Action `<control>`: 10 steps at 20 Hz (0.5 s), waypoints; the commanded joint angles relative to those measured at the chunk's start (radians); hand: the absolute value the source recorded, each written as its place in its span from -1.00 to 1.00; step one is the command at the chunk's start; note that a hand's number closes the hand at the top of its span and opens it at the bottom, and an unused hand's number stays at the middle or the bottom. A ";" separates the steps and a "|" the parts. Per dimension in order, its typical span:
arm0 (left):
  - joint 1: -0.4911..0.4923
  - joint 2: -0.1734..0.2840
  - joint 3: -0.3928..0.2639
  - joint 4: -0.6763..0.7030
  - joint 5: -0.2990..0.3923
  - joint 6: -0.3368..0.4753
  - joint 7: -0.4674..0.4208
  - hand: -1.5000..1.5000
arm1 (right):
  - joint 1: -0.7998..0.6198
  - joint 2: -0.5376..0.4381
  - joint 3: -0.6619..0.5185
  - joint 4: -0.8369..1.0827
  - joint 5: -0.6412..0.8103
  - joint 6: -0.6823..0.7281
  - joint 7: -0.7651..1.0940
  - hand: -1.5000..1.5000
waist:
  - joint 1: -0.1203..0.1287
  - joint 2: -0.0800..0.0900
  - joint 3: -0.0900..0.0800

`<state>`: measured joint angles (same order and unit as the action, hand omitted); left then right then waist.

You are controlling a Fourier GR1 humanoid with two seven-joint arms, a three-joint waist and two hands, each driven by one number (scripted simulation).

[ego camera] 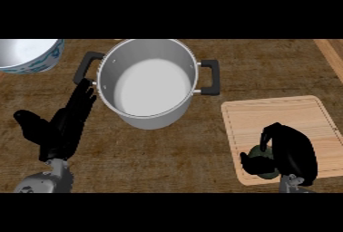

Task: Pick the squash from the cutting board and place it in the pot

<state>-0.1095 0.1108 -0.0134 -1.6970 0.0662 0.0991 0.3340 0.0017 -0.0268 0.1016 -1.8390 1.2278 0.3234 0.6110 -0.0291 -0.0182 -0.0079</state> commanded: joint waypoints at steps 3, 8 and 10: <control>-0.022 -0.013 -0.011 0.002 0.006 0.001 0.022 0.00 | -0.084 0.026 0.283 -0.214 0.110 -0.047 0.441 1.00 | 0.025 0.002 0.003; -0.029 -0.004 -0.006 0.012 0.010 -0.014 0.012 0.00 | -0.265 0.026 0.514 -0.312 0.215 0.036 0.705 1.00 | 0.038 0.004 0.002; -0.028 0.004 -0.016 0.021 -0.002 -0.025 0.000 0.00 | -0.384 0.026 0.560 -0.307 0.273 0.079 0.725 1.00 | 0.043 0.007 0.002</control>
<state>-0.1284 0.1063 -0.0272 -1.6874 0.0690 0.0858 0.3409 -0.2234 -0.0091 0.5298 -2.0908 1.4233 0.2892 1.0822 0.0083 -0.0142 -0.0056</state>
